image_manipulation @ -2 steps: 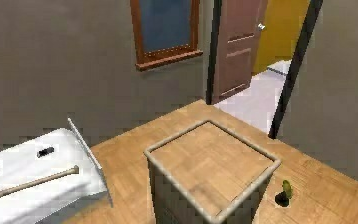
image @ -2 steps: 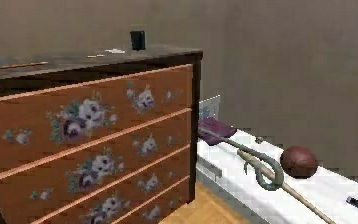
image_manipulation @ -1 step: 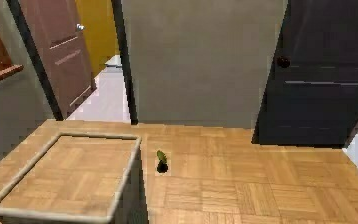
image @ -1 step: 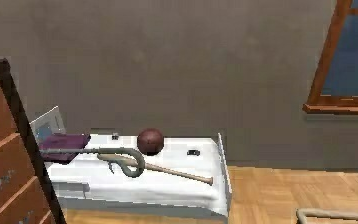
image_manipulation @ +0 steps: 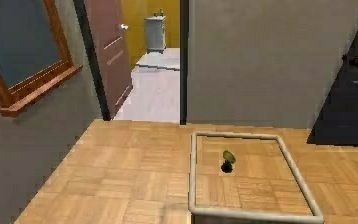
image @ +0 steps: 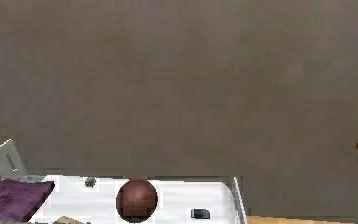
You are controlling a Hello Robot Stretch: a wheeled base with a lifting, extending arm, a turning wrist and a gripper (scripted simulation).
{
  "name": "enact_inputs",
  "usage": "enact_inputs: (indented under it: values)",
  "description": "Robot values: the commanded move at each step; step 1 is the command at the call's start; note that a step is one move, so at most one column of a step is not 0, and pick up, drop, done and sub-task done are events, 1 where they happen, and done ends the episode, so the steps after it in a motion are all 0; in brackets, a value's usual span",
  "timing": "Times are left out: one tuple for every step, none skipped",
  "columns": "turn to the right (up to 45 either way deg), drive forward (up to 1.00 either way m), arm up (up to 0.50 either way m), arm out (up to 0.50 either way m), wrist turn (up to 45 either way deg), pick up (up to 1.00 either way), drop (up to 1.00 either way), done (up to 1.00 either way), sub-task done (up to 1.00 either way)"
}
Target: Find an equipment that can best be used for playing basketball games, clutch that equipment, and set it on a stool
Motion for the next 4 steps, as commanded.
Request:
enact_inputs:
  values:
    - [-45.0, 0.00, 0.00, 0.00, 0.0, 0.00, 0.00, 0.00, 0.00]
    - [-45.0, 0.00, 0.00, 0.00, 0.0, 0.00, 0.00, 0.00, 0.00]
    - [-12.0, 0.00, 0.00, 0.00, 0.0, 0.00, 0.00, 0.00, 0.00]
    - [0.0, 0.00, 0.50, 0.00, 0.0, 0.00, 0.00, 0.00, 0.00]
